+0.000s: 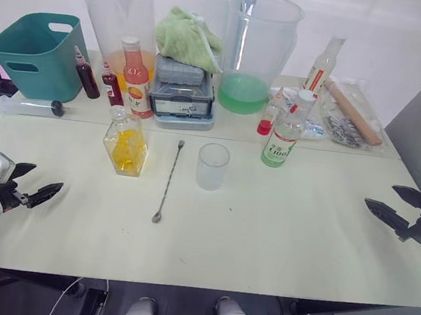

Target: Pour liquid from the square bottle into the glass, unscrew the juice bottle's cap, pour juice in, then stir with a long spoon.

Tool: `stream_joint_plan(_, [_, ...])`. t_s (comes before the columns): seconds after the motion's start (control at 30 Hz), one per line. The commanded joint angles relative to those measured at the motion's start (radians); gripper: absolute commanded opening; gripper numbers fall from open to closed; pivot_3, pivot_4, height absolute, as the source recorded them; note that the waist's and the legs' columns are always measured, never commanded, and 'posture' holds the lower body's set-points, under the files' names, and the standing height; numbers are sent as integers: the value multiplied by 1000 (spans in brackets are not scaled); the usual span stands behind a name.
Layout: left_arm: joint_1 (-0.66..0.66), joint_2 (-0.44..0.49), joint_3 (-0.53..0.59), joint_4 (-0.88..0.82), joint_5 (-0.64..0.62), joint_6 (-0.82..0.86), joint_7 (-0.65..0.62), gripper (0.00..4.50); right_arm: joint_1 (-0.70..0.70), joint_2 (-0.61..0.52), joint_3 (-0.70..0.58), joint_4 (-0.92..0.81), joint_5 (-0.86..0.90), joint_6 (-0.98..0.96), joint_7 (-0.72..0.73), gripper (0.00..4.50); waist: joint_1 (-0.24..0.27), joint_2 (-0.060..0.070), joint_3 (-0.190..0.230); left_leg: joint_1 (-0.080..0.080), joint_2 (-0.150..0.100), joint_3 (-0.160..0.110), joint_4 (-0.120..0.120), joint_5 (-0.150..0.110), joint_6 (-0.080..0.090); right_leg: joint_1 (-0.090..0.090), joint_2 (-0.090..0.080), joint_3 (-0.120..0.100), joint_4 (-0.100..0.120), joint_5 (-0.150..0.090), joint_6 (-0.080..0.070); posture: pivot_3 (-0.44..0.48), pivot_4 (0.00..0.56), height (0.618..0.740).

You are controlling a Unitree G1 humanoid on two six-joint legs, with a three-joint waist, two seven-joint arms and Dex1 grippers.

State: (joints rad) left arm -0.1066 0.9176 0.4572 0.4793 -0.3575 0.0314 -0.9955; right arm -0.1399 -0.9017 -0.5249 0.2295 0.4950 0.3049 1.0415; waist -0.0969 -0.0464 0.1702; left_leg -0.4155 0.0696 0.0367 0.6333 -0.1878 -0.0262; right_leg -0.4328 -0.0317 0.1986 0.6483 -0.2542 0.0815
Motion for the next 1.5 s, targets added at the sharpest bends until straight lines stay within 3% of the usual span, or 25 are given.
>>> stream_joint_plan(0.03, [5,25,38,-39,-15,11,9,4500,-17,-4,-18,-20,19,-20,3,4448,0,0,0,0,0,0,0,0,0,0,0,0,0,0,0,0,150,719])
stream_joint_plan(0.2, [49,-9,92,-114,-72,52,25,4500,-73,0,15,-60,48,16,24,4448,-5,0,0,0,0,0,0,0,0,0,0,0,0,0,0,0,150,719])
stream_joint_plan(0.33, [157,-98,183,-310,-159,80,63,4500,-149,-19,84,-200,206,210,117,4448,-13,1,0,0,0,-1,0,0,0,0,0,0,1,1,-2,0,150,719])
stream_joint_plan(0.5, [280,-186,223,-488,-190,109,128,4500,-247,-27,158,-227,227,267,157,4448,-7,0,0,0,0,-6,2,0,0,5,-1,-5,0,2,-4,0,150,719])
stream_joint_plan(0.73, [375,-401,185,-773,-212,163,342,4500,-361,8,288,-256,202,260,209,4448,6,0,0,0,-1,-11,7,0,0,9,-3,-13,-1,0,0,0,150,719])
stream_joint_plan(1.07, [288,-550,-28,-971,-149,283,613,4500,-397,-3,308,-322,238,336,242,4448,27,0,0,-1,-2,-16,10,0,0,12,-5,-19,-1,0,-1,0,150,719])
stream_joint_plan(1.5, [56,-636,-206,-813,-9,246,737,4500,-253,-28,226,-430,262,358,187,4448,33,0,0,-4,-4,-22,11,0,0,13,-4,-21,-1,2,-4,0,150,719])
